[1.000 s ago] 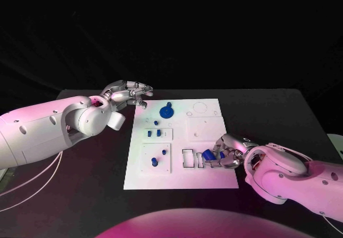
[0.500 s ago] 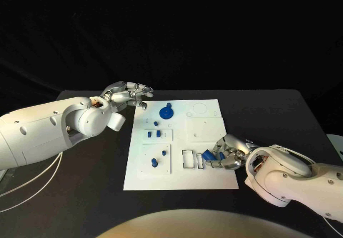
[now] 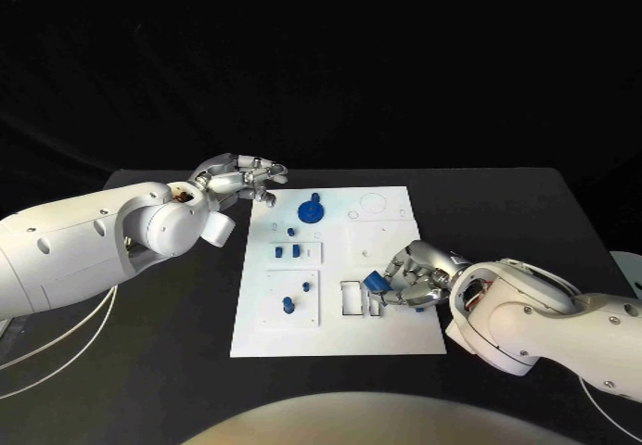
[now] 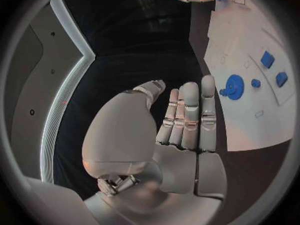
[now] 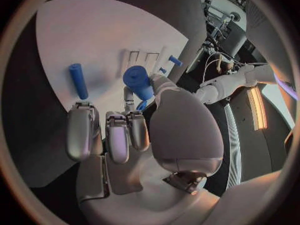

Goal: Assemble the parts on the task board

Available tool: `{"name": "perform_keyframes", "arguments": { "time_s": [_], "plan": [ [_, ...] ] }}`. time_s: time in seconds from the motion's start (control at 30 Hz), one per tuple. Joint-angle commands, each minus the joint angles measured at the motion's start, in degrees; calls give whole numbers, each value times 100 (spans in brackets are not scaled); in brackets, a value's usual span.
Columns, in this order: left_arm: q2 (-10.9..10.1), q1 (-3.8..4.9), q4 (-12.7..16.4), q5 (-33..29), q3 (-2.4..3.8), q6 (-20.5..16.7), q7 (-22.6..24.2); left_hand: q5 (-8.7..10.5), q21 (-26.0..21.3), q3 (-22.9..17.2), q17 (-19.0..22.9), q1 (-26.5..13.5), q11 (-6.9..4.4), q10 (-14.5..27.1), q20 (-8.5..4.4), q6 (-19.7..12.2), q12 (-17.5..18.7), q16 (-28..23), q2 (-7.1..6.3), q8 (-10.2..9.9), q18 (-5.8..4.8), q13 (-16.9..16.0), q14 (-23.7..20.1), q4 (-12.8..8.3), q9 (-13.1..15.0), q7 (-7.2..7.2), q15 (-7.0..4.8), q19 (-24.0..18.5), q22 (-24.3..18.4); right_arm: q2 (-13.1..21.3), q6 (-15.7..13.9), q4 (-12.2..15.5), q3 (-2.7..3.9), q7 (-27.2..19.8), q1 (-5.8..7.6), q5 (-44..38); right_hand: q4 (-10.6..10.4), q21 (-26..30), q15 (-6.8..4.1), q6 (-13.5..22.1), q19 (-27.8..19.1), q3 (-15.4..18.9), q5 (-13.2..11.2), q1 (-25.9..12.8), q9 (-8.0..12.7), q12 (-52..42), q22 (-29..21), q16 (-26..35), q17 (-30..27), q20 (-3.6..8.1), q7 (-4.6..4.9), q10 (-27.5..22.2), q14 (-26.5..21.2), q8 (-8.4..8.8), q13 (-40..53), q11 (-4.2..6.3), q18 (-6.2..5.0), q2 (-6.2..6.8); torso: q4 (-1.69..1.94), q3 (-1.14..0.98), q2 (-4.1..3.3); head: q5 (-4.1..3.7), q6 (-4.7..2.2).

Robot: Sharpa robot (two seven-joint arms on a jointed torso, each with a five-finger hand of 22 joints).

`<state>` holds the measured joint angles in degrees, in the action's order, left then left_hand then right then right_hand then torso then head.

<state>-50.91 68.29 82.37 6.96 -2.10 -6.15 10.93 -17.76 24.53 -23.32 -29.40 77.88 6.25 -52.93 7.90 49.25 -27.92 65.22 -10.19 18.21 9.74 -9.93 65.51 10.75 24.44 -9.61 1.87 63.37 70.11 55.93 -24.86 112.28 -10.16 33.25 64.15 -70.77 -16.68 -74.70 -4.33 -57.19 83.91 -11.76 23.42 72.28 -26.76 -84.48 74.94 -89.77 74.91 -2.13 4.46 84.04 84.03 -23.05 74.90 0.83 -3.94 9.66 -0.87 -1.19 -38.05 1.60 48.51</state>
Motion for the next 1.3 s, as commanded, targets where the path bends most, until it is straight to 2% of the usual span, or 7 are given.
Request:
{"name": "perform_keyframes", "arguments": {
  "time_s": [0.03, 0.23, 0.47, 0.63, 1.1, 1.17, 1.3],
  "plan": [
    [20, 2, 10, 9, 4, 107, 19, -18, -36, 27, 5, -16, 5, 47, 8, -38, -21, -3, 25, 36, 53, -5, -31, 1, 5, 17, 20, 21, -5, -82, 211, -5, 0, -99, 4, 206, -7, -19, -33, -217, 142, -81, 2, -95, -151, -17, 1016, -23, 1509, 50, -154, 203, 597, -36, 894, 40, 87, -9, 1, -6, 0, 1, 9],
    [33, 2, 10, 10, 4, 125, 12, -20, -41, 28, 5, -12, 8, 63, 9, -44, -18, -2, 26, 41, 52, -3, -34, 1, 6, 16, 23, 21, -6, -302, 427, -122, 0, -52, 7, 235, -13, -14, -20, -232, 145, -71, -254, -509, -183, -11, 1025, -23, 1509, 42, -137, 209, 597, 13, 900, 24, 88, 56, 2, -6, -1, -6, 27],
    [21, 2, 10, 12, 4, 142, -22, -19, -42, 30, 5, -12, 9, 68, 10, -48, -17, -1, 25, 42, 52, -2, -35, 2, 6, 15, 23, 21, -6, -482, 554, -266, 0, 9, 5, 212, -16, 1, -27, -317, 145, 34, -360, -786, -202, -17, 1028, -23, 1509, 44, -154, 223, 597, 21, 916, 36, 85, 61, -5, -9, -2, 30, 35],
    [20, 2, 12, 40, 4, 155, -49, -19, -44, 31, 5, -13, 11, 75, 11, -54, -16, -1, 24, 43, 52, -1, -37, 3, 6, 13, 25, 21, -7, -582, 532, -330, 0, 87, 4, 183, -16, -5, -30, -340, 148, 54, -389, -828, -207, -43, 1032, -23, 1509, 46, -162, 243, 597, 19, 947, 41, 87, 49, 6, -9, -5, 29, 41],
    [2, 3, 25, 56, 4, 171, -73, -19, -44, 31, 5, -13, 11, 75, 11, -54, -16, -1, 24, 43, 52, -1, -37, 3, 6, 13, 25, 21, -7, -712, 566, -489, 0, 129, 2, 116, -17, 21, -43, -386, 143, 97, -476, -908, -220, -54, 1028, -23, 1509, 56, -178, 255, 597, 20, 966, 56, 82, 22, -2, -9, -5, 49, 70],
    [0, 3, 26, 64, 4, 178, -81, -21, -49, 33, 6, -11, 15, 91, 13, -61, -14, 1, 27, 49, 51, 1, -41, 5, 7, 11, 28, 21, -8, -734, 541, -523, 0, 122, 1, 100, -26, 58, -44, -403, 132, 247, -735, -1132, -234, -22, 1021, -23, 1509, 58, -180, 234, 597, 29, 938, 55, 76, -15, -2, -9, -7, 47, 73],
    [-4, 3, 29, 78, 4, 186, -96, -23, -52, 29, 6, -5, 16, 98, 14, -54, -14, 2, 36, 59, 51, 2, -43, 4, 10, 13, 29, 21, -8, -766, 532, -585, -1, 105, 1, 44, -29, 113, -46, -410, 119, 545, -848, -1371, -276, 28, 1012, -23, 1509, 60, -182, 205, 597, 33, 898, 56, 67, -12, -5, -5, -2, 59, 100]
  ]
}}
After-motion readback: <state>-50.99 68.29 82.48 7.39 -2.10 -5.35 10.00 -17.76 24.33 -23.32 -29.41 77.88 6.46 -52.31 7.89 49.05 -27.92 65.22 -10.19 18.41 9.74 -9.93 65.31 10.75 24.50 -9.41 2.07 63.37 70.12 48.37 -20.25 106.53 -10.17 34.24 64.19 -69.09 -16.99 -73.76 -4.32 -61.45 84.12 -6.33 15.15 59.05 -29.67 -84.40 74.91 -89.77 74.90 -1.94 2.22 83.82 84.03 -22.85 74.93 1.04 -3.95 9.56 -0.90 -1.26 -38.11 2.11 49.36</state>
